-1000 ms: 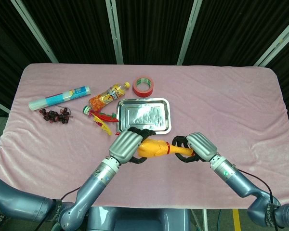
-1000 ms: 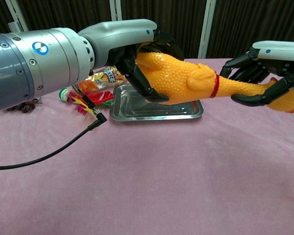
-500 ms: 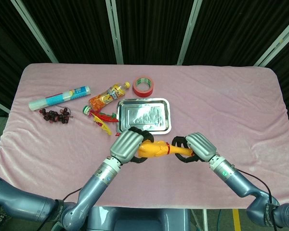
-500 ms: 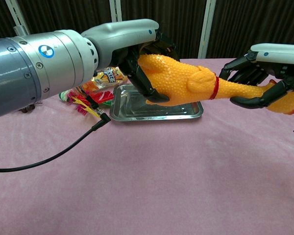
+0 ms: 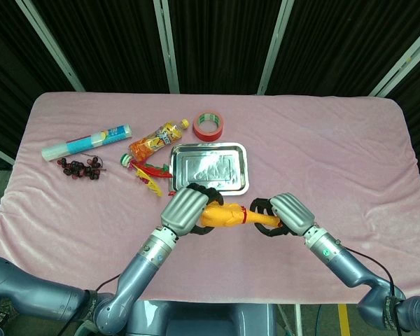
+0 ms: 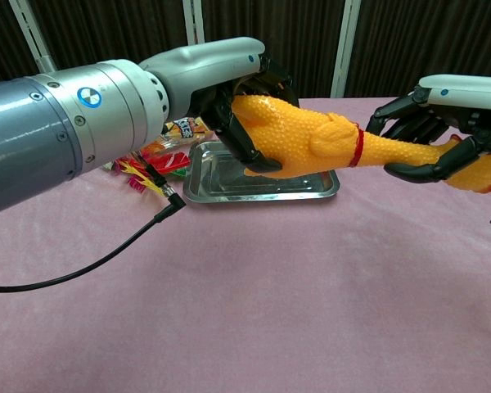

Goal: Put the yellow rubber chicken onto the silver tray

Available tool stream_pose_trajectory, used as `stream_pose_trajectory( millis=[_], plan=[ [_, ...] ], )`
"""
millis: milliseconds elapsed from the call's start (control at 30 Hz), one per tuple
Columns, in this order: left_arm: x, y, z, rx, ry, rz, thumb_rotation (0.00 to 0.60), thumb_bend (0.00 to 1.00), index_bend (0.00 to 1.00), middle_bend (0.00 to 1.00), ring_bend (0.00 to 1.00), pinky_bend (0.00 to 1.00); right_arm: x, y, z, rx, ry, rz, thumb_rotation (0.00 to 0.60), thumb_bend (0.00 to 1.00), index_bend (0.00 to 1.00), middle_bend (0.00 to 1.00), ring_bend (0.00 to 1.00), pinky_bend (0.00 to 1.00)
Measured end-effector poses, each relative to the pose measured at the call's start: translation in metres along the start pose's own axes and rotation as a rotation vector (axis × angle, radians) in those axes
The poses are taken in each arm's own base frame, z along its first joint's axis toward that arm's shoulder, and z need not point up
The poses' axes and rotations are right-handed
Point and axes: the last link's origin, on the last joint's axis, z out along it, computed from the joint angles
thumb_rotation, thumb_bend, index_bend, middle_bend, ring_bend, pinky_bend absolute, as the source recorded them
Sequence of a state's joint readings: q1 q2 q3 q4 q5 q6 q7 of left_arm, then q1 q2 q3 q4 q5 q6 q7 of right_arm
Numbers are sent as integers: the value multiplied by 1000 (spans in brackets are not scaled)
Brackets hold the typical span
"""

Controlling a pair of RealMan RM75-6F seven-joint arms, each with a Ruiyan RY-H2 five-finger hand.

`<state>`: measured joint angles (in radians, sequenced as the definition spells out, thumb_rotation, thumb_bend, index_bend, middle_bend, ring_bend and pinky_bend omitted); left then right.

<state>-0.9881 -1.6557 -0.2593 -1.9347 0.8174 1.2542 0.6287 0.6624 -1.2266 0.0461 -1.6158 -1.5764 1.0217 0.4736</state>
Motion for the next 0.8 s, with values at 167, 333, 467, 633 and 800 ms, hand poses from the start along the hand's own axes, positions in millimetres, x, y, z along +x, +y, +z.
stream_pose_trajectory(
  millis=[167,333,467,633,800],
  plan=[
    [1,-3,-4,3,-32,-11,600,3,112,220,254,229,1,3,1,-11,2,1,600,722,1000,759,714,777],
    [5,-6,-5,9,-45,-19,600,0,70,169,213,189,2,7,2,-20,9,-13,600,731,1000,759,715,777],
    [7,-7,-5,5,-48,-20,600,0,71,170,213,189,1,10,3,-28,18,-37,600,731,1000,759,715,777],
    [7,-7,-4,7,-48,-24,600,0,122,174,213,190,-2,9,5,-26,21,-55,600,730,1000,759,715,777],
    [4,-8,-4,12,-60,-16,600,6,188,183,213,191,-2,8,6,-23,21,-46,600,732,1000,759,715,777]
  ],
)
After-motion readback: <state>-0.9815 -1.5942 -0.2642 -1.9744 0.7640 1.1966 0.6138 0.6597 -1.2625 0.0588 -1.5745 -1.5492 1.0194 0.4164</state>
